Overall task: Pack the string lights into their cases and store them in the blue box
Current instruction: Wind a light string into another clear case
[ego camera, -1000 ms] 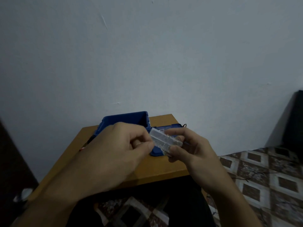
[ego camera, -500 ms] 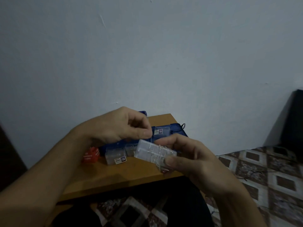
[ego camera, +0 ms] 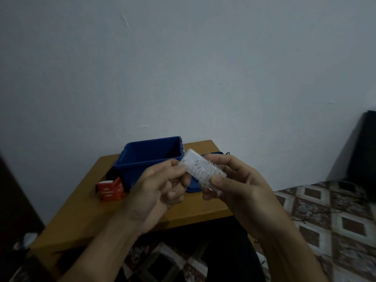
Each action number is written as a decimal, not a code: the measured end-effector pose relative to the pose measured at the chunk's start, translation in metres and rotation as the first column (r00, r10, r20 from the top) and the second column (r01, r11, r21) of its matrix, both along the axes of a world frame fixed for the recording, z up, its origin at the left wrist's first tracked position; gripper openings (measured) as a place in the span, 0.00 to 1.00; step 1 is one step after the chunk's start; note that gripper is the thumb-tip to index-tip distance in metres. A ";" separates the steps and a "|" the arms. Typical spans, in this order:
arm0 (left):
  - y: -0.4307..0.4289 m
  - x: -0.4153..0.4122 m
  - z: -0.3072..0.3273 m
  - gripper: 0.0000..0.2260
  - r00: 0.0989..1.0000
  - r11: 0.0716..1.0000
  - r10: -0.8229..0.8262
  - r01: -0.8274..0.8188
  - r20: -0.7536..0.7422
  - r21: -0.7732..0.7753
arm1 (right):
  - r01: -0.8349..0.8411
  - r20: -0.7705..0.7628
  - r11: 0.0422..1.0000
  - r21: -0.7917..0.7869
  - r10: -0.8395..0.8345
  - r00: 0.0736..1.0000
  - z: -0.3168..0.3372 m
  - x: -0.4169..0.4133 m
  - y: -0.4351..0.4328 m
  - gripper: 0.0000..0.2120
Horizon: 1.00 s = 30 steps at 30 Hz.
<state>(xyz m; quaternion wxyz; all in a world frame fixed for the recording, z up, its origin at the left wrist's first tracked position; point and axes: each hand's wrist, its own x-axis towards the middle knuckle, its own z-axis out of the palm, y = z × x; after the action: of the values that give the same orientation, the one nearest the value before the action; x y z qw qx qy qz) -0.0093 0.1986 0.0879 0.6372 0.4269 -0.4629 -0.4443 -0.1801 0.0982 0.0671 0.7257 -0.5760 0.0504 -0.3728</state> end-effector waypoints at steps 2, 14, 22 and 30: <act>0.001 -0.005 0.002 0.10 0.992 0.995 0.102 -0.101 0.076 -0.017 | 0.041 -0.025 0.998 -0.039 -0.042 0.999 0.001 -0.001 0.001 0.16; 0.003 -0.012 0.003 0.13 0.791 0.931 0.356 -0.348 0.498 -0.113 | 0.073 -0.175 0.968 -0.238 -0.117 0.978 0.005 -0.008 0.002 0.18; 0.005 -0.010 0.005 0.14 0.781 0.934 0.326 -0.353 0.533 -0.055 | 0.091 -0.190 0.964 -0.251 -0.141 0.972 0.003 -0.005 0.001 0.17; 0.006 -0.013 0.011 0.12 0.769 0.912 0.314 -0.407 0.557 0.048 | 0.134 -0.160 0.955 -0.265 -0.181 0.971 -0.002 -0.001 -0.002 0.17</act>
<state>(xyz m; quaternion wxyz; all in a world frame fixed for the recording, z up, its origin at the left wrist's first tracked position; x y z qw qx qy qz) -0.0227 0.2047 0.0987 0.5170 0.6665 -0.4933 -0.2125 -0.1814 0.0967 0.0653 0.6069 -0.6892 0.1147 -0.3788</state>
